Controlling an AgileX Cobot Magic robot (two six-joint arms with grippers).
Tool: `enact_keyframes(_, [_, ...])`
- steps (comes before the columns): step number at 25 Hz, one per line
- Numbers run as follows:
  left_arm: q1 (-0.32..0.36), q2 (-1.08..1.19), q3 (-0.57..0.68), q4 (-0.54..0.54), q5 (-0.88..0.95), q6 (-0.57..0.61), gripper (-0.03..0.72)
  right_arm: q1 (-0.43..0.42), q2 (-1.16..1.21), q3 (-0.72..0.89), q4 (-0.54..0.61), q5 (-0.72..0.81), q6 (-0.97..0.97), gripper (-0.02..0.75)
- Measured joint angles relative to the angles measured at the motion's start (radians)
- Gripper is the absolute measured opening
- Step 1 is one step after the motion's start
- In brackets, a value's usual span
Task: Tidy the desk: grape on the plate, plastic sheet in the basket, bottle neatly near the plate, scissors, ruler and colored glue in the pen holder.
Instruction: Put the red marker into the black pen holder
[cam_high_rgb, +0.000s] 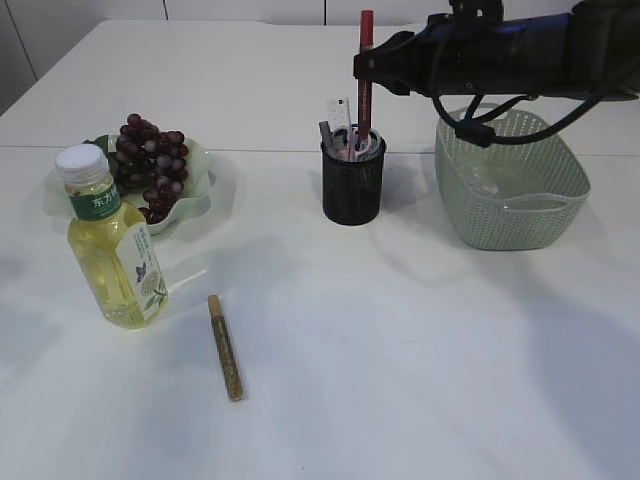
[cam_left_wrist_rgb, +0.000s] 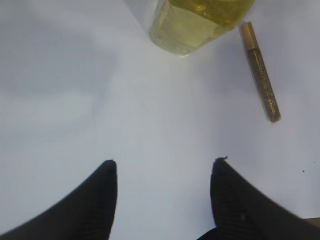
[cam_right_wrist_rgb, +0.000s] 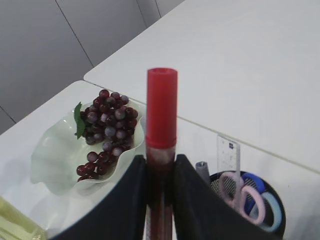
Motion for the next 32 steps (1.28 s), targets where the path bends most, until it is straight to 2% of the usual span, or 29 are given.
enact_keyframes(10, [0.000, 0.000, 0.000, 0.000, 0.000, 0.000, 0.435, 0.000, 0.183, -0.218, 0.002, -0.029, -0.122, 0.146])
enact_keyframes(17, [0.000, 0.000, 0.000, 0.000, 0.000, 0.000, 0.435, 0.000, 0.261, -0.232, 0.004, -0.052, -0.135, 0.162])
enact_keyframes(20, [0.000, 0.000, 0.000, 0.000, 0.000, 0.000, 0.435, 0.000, 0.275, -0.232, 0.004, -0.052, -0.136, 0.226])
enact_keyframes(23, [0.000, 0.000, 0.000, 0.000, -0.002, 0.000, 0.435, 0.000, 0.275, -0.234, 0.005, -0.045, -0.138, 0.356])
enact_keyframes(25, [0.000, 0.000, 0.000, 0.000, -0.002, 0.000, 0.435, 0.000, 0.275, -0.234, 0.005, -0.036, -0.138, 0.411])
enact_keyframes(29, [0.000, 0.000, 0.000, 0.000, -0.002, 0.000, 0.435, 0.000, 0.269, -0.234, 0.005, -0.015, -0.083, 0.442])
enact_keyframes(32, [0.000, 0.000, 0.000, 0.000, -0.002, 0.000, 0.435, 0.000, 0.230, -0.234, -0.020, -0.015, 0.036, 0.447])
